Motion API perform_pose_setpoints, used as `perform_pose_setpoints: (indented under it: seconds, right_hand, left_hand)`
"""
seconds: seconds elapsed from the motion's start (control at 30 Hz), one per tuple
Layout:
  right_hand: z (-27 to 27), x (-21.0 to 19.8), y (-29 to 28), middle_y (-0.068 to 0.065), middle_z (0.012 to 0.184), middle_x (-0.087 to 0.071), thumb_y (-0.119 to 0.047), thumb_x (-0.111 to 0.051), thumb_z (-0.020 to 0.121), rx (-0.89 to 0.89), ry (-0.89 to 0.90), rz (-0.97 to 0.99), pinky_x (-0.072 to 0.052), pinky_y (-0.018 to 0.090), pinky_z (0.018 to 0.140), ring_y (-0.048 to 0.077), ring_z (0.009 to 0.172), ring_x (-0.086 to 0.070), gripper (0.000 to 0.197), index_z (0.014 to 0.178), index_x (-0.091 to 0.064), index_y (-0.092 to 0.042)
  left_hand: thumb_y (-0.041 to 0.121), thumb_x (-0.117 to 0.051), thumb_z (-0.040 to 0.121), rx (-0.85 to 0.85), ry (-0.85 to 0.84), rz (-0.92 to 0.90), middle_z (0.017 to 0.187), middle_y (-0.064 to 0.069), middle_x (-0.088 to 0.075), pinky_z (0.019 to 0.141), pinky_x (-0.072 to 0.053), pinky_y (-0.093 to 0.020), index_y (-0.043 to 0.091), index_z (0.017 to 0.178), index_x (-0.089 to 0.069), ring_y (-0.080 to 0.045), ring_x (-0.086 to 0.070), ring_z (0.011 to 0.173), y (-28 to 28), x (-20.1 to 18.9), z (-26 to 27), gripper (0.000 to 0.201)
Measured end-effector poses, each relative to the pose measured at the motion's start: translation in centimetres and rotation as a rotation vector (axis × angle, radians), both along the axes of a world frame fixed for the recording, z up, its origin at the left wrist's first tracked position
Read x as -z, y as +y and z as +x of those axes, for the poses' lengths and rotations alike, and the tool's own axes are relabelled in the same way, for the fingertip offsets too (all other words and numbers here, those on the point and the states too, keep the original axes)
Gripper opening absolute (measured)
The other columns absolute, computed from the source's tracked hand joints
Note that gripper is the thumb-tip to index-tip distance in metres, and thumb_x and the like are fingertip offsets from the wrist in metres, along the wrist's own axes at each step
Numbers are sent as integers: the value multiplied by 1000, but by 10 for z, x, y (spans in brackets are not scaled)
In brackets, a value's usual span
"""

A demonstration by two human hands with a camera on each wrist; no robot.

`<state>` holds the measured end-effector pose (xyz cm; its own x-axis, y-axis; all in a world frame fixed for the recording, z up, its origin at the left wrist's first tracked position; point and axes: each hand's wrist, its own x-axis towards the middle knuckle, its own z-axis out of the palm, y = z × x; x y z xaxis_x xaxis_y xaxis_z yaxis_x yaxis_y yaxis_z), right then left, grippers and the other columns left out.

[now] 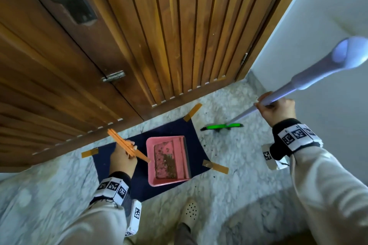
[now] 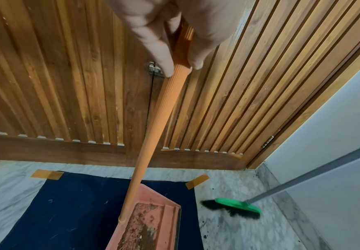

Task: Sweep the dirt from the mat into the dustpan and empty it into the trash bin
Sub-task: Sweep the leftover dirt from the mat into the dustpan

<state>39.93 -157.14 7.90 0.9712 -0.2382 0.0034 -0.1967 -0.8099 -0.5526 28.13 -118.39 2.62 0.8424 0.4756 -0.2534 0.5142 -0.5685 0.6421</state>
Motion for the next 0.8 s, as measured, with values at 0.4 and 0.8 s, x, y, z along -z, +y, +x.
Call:
perform_pose_setpoints:
  seconds: [0.4,0.8]
  right_hand:
    - [27,38,21,-8,44,-52,-7,-57,81,121,105,432,-33,4,49,-3,48,-53,13,71,-62,-15]
    - [-55,52,1,-4,65,-34,-8,-47,92,-138,711,89,-38,19,57,20,70,-39,32,64,-41,-21]
  left_hand:
    - [12,-56,88,-12,19,59,100,-18,-67,82,-50,-45,8,104,-61,-38,-61,95,-2,15,-2,17]
    - [9,-53,88,-20,-8,19,89,-12,-61,74,-41,-33,3,104,-56,-36,-60,92,-12,9,5,17]
